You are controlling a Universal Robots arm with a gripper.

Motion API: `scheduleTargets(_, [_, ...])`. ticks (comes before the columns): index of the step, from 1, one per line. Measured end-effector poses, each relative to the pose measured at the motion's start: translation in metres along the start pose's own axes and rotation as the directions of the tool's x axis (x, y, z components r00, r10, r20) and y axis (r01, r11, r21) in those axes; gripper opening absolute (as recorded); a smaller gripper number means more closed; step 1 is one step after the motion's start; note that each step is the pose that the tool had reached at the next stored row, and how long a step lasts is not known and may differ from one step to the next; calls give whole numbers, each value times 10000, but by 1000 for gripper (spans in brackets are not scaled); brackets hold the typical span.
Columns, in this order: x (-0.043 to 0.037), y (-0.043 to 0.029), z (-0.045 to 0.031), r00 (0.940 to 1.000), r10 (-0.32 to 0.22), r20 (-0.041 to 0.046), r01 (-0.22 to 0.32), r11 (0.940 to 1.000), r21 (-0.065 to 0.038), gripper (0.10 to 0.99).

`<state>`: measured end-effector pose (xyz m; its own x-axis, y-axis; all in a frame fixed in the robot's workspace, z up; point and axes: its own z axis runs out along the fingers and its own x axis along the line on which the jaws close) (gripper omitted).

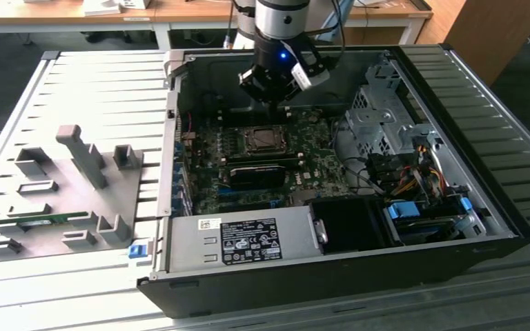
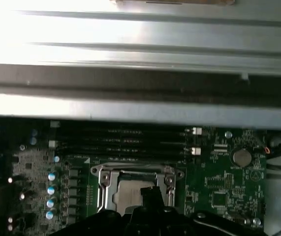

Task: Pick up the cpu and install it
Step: 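Install the second cpu locking lever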

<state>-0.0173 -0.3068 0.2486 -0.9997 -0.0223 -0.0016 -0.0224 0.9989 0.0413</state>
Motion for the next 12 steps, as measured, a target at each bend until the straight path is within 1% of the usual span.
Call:
scheduleTargets(2, [1, -75, -3, 10000, -1, -16, 1, 10000, -1, 106])
scheduleTargets(3, [2, -116, -4, 10000, 1, -35, -1, 10000, 0, 106])
scheduleTargets(4, [2, -149, -5, 10000, 4, -73, -4, 10000, -2, 106])
scheduleTargets(6, [-16, -180, -6, 9997, 9, -259, -9, 10000, -4, 106])
scheduleTargets(7, [-17, -193, -4, 9996, 11, -298, -11, 10000, -7, 106])
scheduleTargets(9, [-18, -224, 4, 9995, 13, -321, -13, 10000, -12, 106])
scheduleTargets(12, [-21, -290, 17, 9993, 14, -387, -16, 10000, -35, 106])
